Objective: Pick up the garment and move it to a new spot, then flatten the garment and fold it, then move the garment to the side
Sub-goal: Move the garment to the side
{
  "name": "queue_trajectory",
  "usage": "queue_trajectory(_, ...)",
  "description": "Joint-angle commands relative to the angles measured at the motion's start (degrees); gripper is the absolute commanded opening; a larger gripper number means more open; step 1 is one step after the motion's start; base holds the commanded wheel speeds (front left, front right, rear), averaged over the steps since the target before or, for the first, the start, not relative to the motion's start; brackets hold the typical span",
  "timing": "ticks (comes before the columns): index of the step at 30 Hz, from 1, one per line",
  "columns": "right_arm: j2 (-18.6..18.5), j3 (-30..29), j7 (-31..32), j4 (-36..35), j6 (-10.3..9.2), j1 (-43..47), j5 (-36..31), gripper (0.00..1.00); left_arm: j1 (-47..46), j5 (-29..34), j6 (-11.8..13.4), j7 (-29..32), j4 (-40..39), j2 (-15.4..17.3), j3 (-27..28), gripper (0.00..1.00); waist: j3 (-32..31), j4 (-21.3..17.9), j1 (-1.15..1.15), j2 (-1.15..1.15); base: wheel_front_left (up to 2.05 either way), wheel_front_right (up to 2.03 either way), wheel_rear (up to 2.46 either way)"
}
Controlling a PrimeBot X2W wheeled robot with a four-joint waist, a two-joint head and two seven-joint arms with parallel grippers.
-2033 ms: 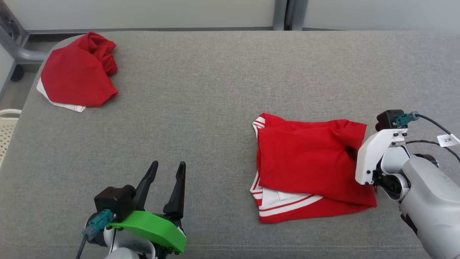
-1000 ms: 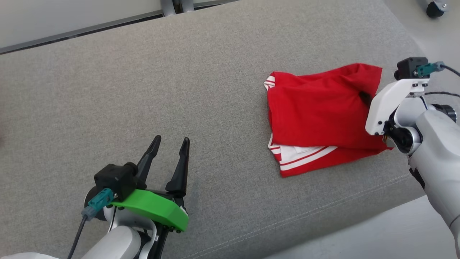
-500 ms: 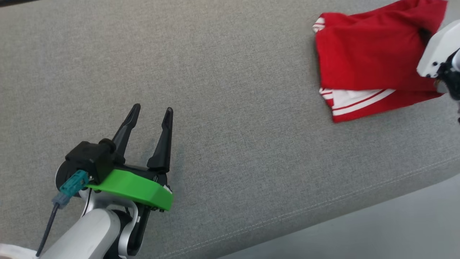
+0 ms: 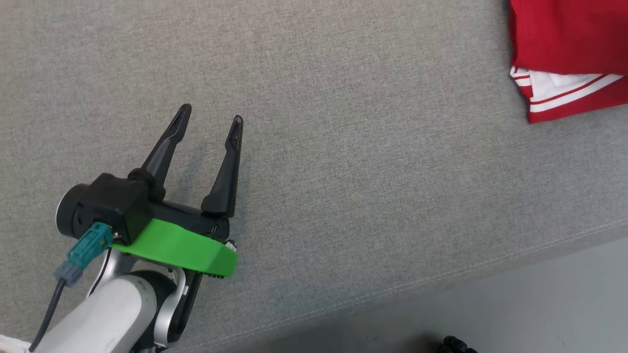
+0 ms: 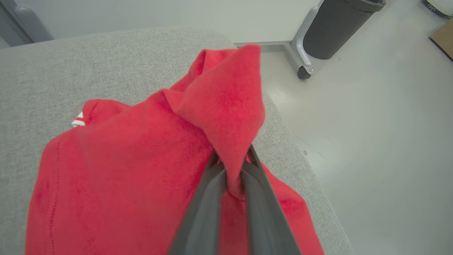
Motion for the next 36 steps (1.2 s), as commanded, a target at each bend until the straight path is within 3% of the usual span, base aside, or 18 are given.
queue_trajectory(1, -0.44, -0.14, -0.67, 0.42, -0.09, -0.92, -0.76, 0.00, -0.87, 0.49, 0.24, 0.22, -0.28, 0.57, 0.08, 1.00, 1.70, 0.80, 0.00, 0.00, 0.00, 0.00, 0.00)
queue_trajectory(5, -1.13, -0.41, -3.38, 2.39, -0.10, -2.86, -3.66, 0.00, -1.18, 1.04, 0.79, 0.99, -1.17, 1.24, -0.01, 1.00, 2.78, 1.24, 0.00, 0.00, 0.00, 0.00, 0.00)
queue_trajectory(6, -1.12, -0.69, -3.80, 2.83, -0.10, -3.08, -4.37, 0.13, -1.15, 1.15, 0.96, 1.13, -1.35, 1.34, -0.04, 1.00, 2.94, 1.33, 0.00, 0.00, 0.00, 0.00, 0.00)
queue_trajectory(7, -1.19, -0.85, -4.16, 3.14, -0.10, -3.08, -5.33, 0.38, -1.10, 1.20, 1.03, 1.30, -1.50, 1.49, -0.04, 1.00, 3.06, 1.40, 0.00, 0.00, 0.00, 0.00, 0.00)
queue_trajectory(9, -1.34, -1.64, -4.57, 3.57, -0.09, -3.12, -6.56, 1.00, -1.10, 1.23, 1.14, 1.49, -1.73, 1.65, -0.04, 1.00, 3.23, 1.52, 0.00, 0.00, 0.00, 0.00, 0.00)
queue_trajectory(14, -2.77, -4.48, -5.14, 3.87, -0.10, -1.69, -10.71, 1.00, -1.20, 1.37, 1.58, 1.87, -2.14, 2.04, 0.18, 1.00, 3.28, 1.52, 0.00, 0.00, 0.00, 0.00, 0.00)
queue_trajectory(23, -0.01, -10.54, -6.59, 3.83, -0.09, 1.03, -15.07, 1.00, 0.16, -0.43, 0.94, 0.53, -0.19, 1.32, 0.74, 1.00, -0.21, 1.21, 0.00, 0.00, 0.00, 0.00, 0.00)
queue_trajectory(36, 5.72, -7.50, -14.44, -0.78, -0.09, 10.68, -11.70, 1.00, 5.36, -6.95, -3.34, -5.90, 14.18, -2.81, 2.10, 1.00, -18.14, 5.20, 0.00, 0.00, 0.00, 0.00, 0.00)
